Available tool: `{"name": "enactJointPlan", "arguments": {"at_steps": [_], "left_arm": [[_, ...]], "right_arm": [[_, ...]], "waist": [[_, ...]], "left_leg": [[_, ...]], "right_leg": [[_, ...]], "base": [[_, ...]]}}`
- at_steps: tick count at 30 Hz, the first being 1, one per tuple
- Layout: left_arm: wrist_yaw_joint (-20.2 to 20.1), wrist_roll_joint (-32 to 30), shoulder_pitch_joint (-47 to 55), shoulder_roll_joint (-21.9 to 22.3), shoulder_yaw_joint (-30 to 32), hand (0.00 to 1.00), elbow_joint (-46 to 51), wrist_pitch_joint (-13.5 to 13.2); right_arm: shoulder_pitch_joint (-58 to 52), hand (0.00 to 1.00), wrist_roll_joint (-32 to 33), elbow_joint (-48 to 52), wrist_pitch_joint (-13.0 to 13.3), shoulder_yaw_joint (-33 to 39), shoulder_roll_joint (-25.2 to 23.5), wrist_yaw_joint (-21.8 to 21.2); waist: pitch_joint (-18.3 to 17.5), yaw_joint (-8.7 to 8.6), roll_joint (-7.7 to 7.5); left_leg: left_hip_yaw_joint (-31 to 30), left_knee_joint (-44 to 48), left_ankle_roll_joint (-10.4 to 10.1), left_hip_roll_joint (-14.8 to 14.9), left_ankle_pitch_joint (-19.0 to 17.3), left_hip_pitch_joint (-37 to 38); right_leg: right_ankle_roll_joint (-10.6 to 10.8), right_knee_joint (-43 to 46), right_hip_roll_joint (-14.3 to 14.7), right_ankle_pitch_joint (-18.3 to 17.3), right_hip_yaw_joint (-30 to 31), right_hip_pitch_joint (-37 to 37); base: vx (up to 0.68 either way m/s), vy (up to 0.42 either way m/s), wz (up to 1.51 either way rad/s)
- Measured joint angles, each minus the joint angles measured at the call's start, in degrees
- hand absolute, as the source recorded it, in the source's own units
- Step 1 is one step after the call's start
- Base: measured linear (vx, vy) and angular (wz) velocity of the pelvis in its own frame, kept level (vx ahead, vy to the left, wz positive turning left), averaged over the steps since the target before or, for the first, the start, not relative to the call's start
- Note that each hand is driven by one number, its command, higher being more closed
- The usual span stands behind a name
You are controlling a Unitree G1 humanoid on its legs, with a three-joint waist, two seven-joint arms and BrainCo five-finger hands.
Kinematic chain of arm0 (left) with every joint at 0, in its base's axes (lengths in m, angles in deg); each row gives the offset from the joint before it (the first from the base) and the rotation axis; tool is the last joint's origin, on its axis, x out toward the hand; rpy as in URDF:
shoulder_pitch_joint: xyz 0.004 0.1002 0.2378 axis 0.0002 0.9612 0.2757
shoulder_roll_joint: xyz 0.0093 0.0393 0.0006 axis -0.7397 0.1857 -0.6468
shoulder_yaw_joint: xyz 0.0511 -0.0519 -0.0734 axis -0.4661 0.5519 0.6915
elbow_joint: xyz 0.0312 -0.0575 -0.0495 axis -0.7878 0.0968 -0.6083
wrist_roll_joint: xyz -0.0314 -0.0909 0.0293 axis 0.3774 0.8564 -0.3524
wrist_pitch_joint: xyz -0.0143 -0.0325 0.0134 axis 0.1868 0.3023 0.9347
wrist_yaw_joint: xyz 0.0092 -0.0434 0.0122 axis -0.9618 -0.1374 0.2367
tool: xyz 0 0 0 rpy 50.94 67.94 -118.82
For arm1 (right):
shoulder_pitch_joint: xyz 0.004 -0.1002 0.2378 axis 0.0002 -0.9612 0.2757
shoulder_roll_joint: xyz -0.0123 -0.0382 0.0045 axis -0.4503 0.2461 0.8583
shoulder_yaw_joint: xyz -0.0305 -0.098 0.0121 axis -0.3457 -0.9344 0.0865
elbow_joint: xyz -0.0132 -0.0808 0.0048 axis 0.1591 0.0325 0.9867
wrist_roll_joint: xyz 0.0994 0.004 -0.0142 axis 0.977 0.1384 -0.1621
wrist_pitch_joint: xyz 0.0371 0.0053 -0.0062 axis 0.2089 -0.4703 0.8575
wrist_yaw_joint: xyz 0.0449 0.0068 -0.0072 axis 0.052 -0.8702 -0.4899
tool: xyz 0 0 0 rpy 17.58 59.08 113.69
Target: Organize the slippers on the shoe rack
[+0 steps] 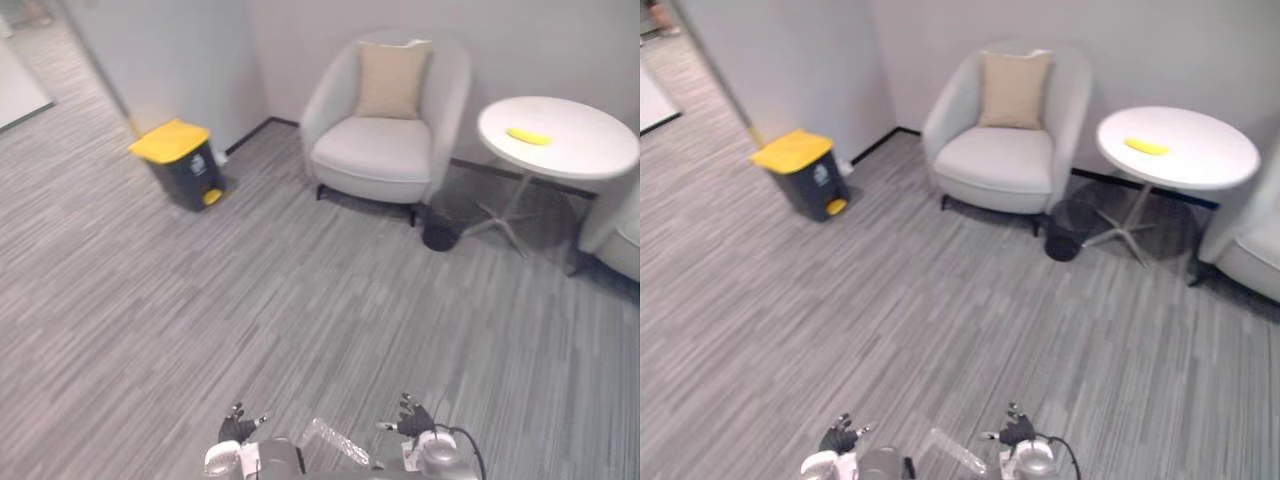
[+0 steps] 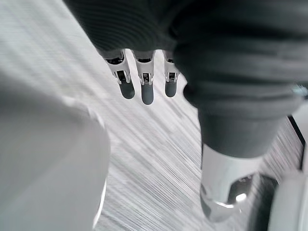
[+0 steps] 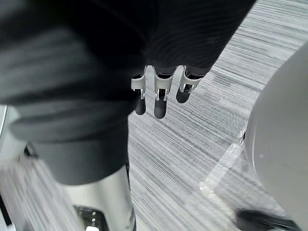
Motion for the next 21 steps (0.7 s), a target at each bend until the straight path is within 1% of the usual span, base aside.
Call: {"name": "enactJointPlan", "arguments": {"at_steps": [1,2,3,4,5,7,8,10,11,12,16,21], "left_arm": [[0.1,0.3,0.1,0.5,0.1,0.0,-0.4,0.0],[0.1,0.5,-0.2,-0.2,0.0,0.0,-0.5,0.0],[0.1,1.0,-0.1,-1.0,0.0,0.0,-0.5,0.0],[0.2,1.2,0.1,-1.5,0.1,0.0,-0.4,0.0],[0.3,1.2,0.4,-2.1,0.1,0.0,-0.4,0.0],[0.3,1.2,0.5,-2.3,0.1,0.0,-0.6,0.1],[0.3,1.2,0.5,-2.1,0.0,0.0,-0.8,0.1],[0.3,1.2,0.5,-1.9,0.0,0.0,-1.2,0.1],[0.3,1.2,0.7,-1.4,0.0,0.0,-1.8,0.1],[0.3,1.2,0.7,-1.3,0.0,0.0,-1.8,0.1],[0.1,1.2,1.6,-0.7,0.0,0.0,-1.8,0.0],[-0.3,1.2,1.8,-0.7,-0.1,0.0,-1.9,0.0]], "right_arm": [[-0.4,0.0,0.0,-0.5,0.0,0.2,0.1,0.0],[-0.1,0.0,0.0,-1.2,-0.1,0.6,-0.3,0.1],[-0.4,0.0,0.1,-1.2,-0.1,1.1,-1.3,0.0],[-1.0,0.0,0.1,-1.1,-0.1,1.6,-2.4,0.0],[-1.8,0.0,0.7,-0.9,-0.1,1.9,-3.6,0.0],[-1.9,0.0,1.9,-0.9,-0.1,2.1,-3.9,0.0],[-2.0,0.0,2.3,-1.0,0.0,2.5,-3.8,0.0],[-2.1,0.0,2.4,-1.0,0.0,3.6,-3.9,0.0],[-2.2,0.0,2.6,-1.3,0.0,4.6,-3.7,0.0],[-2.2,0.0,2.6,-1.4,0.1,4.7,-3.7,0.0],[-2.0,0.0,4.0,-2.3,0.1,6.4,-3.4,0.0],[-1.8,0.0,4.1,-3.0,0.0,6.6,-3.3,0.1]], "waist": [[-0.8,0.08,1.26],[-0.8,0.15,0.57],[-1.7,-0.03,-1.01],[-2.1,0.09,-2.08],[-3.0,0.3,-3.27],[-3.2,0.17,-3.53],[-3.3,-0.03,-3.39],[-3.9,-0.02,-3.42],[-4.5,-0.01,-2.73],[-4.4,-0.01,-2.62],[-5.0,0.04,-1.93],[-5.0,0.05,-2.11]], "left_leg": [[-4.6,-4.4,-2.4,-0.1,7.2,0.4],[-3.2,-4.2,-2.0,-0.5,6.9,1.2],[-1.2,-5.9,-1.3,-0.8,6.9,2.3],[0.5,-8.0,-0.8,-1.4,7.1,3.6],[2.4,-11.0,0.1,-2.1,7.6,6.0],[3.3,-13.6,0.9,-2.5,8.3,7.9],[3.9,-16.7,1.5,-3.1,9.2,10.0],[4.0,-18.7,1.9,-3.2,10.0,11.1],[4.0,-21.1,2.1,-3.2,11.0,12.2],[4.1,-21.4,2.1,-3.2,11.1,12.5],[4.0,-25.3,1.7,-2.9,13.0,14.6],[4.7,-29.9,0.4,-1.5,15.8,16.9]], "right_leg": [[1.4,0.3,1.7,-0.8,2.4,0.2],[2.2,0.3,1.0,-0.9,3.7,0.7],[3.2,-0.6,-0.2,-0.3,3.7,0.8],[3.5,-1.5,-1.4,0.0,3.6,0.9],[4.1,-3.9,-2.6,1.7,3.6,1.8],[4.1,-5.2,-3.2,2.9,3.4,2.7],[4.2,-6.7,-3.7,3.9,3.2,3.6],[3.9,-7.5,-3.9,4.6,2.7,4.0],[3.8,-8.4,-3.9,5.4,1.9,4.5],[3.7,-8.5,-3.9,5.4,1.9,4.6],[3.7,-9.9,-3.9,5.5,0.6,5.6],[3.6,-10.7,-2.6,5.7,0.2,5.7]], "base": [[0.22,0.24,-0.76],[0.27,0.252,-0.81],[0.24,0.199,-0.59],[0.29,0.222,-0.79],[0.2,0.149,-0.66],[0.15,0.113,-0.4],[0.13,0.106,-0.23],[0.11,0.058,-0.03],[0.09,0.025,0.04],[0.07,-0.005,0.01],[0.02,-0.068,0.02],[-0.06,-0.119,-0.09]]}}
